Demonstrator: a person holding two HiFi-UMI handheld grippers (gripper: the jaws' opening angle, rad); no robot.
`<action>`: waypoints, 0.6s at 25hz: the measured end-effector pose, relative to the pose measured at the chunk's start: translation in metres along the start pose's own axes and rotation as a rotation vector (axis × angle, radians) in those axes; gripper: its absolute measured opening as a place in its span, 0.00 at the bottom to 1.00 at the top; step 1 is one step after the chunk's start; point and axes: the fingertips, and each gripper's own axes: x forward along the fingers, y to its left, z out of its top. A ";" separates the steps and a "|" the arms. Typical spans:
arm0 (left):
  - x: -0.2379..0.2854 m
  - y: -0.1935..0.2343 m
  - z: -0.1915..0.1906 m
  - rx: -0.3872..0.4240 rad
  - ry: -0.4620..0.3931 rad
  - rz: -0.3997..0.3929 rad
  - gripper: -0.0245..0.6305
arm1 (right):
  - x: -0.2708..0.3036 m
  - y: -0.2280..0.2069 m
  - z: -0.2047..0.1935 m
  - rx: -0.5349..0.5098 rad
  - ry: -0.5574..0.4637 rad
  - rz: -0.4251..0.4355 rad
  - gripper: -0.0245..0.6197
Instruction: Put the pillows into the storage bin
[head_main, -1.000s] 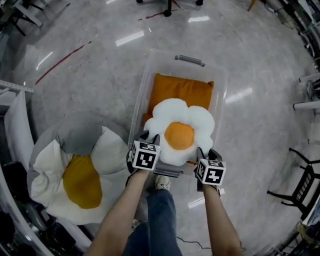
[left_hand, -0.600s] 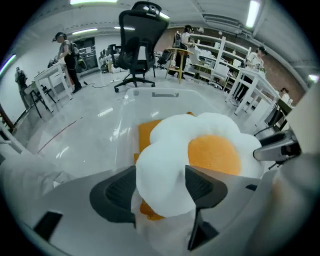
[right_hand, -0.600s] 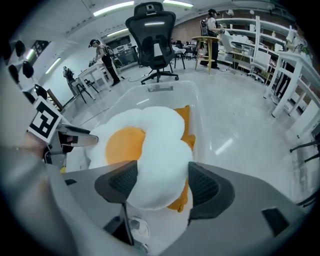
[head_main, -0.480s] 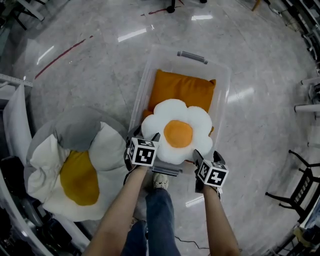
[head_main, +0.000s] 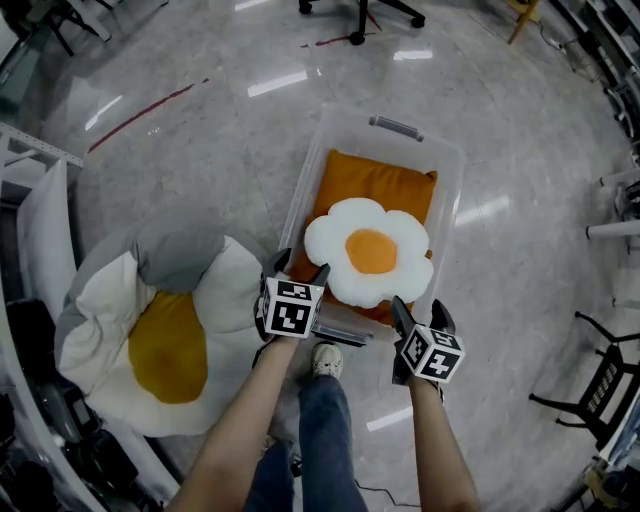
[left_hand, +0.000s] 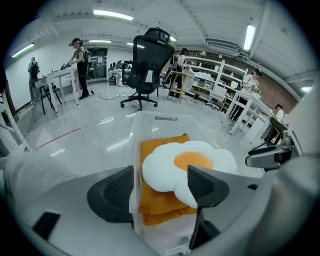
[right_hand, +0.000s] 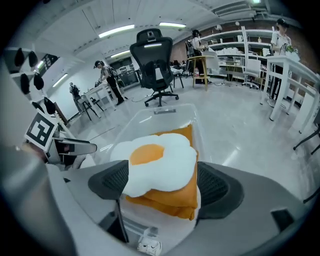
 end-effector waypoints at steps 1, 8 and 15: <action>-0.011 0.000 0.006 0.000 -0.025 -0.002 0.54 | -0.007 0.009 0.006 -0.007 -0.018 0.013 0.68; -0.133 0.018 0.051 -0.037 -0.240 0.022 0.54 | -0.088 0.109 0.065 -0.136 -0.196 0.165 0.68; -0.325 0.047 0.076 -0.091 -0.483 0.094 0.46 | -0.212 0.249 0.108 -0.234 -0.378 0.354 0.57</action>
